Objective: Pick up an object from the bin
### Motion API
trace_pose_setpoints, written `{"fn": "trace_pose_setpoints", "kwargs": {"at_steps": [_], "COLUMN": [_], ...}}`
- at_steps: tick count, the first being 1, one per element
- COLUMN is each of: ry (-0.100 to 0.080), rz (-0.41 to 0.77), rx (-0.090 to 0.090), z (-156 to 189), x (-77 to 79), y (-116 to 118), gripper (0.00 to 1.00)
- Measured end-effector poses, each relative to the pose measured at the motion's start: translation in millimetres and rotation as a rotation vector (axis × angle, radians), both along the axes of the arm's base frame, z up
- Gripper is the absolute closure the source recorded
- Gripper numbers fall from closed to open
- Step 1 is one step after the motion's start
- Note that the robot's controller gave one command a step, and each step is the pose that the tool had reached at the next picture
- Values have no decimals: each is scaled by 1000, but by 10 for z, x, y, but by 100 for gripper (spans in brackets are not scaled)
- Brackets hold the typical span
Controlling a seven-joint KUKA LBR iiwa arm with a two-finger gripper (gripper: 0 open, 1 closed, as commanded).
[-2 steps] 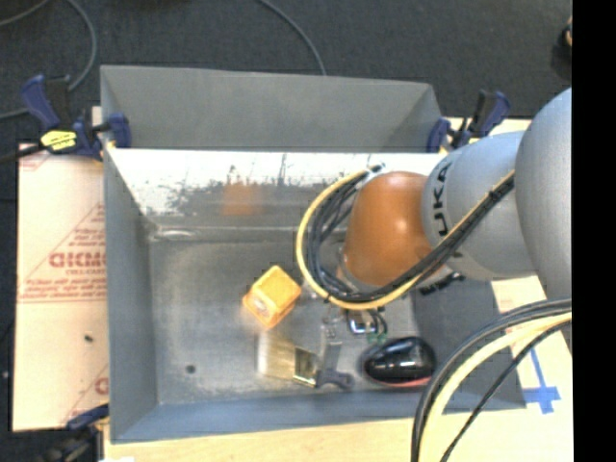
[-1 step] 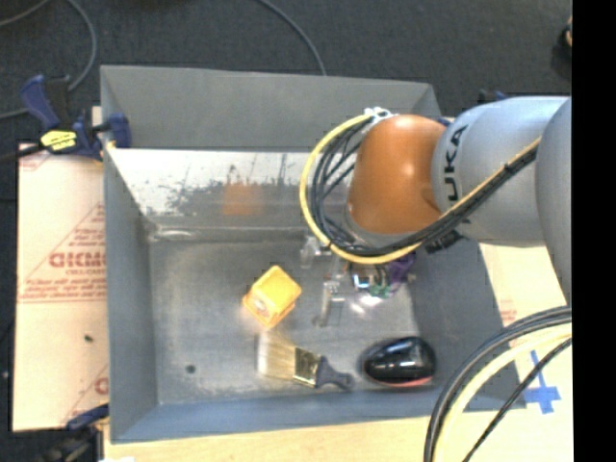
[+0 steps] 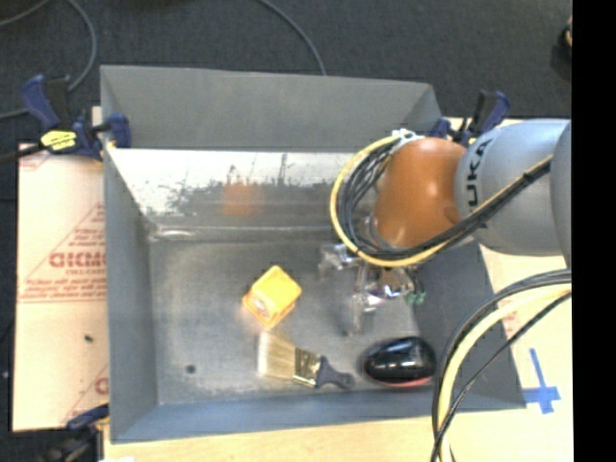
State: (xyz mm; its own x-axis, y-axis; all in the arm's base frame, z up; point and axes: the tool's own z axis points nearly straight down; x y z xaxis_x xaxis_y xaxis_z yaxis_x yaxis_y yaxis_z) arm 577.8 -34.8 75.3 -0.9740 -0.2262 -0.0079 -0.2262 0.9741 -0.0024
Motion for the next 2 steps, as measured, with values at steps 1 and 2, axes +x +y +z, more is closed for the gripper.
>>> {"fn": "trace_pose_setpoints", "kwargs": {"at_steps": [1,2], "ry": [6,-4], "rz": [-13,321], "rx": [2,-3], "z": [642,571], "x": [-400,-43], "y": [44,44], "gripper": [0,0]}}
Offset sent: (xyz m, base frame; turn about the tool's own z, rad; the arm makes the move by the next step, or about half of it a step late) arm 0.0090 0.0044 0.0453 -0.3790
